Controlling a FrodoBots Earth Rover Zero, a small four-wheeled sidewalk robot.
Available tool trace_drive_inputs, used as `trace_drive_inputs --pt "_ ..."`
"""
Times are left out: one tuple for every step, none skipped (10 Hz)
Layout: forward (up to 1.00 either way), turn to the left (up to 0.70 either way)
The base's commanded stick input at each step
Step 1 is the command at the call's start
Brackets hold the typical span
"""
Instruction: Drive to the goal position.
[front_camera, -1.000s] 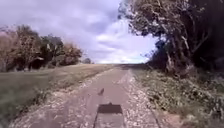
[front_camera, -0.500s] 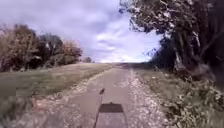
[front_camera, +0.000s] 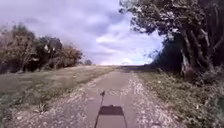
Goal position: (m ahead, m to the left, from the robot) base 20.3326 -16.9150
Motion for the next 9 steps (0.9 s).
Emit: trace_drive_inputs --pt "1.00 0.00" --pt "1.00 0.00" --pt "1.00 0.00" --pt "1.00 0.00" --pt "1.00 0.00" --pt "1.00 0.00" --pt "1.00 0.00" --pt "1.00 0.00" --pt "1.00 0.00"
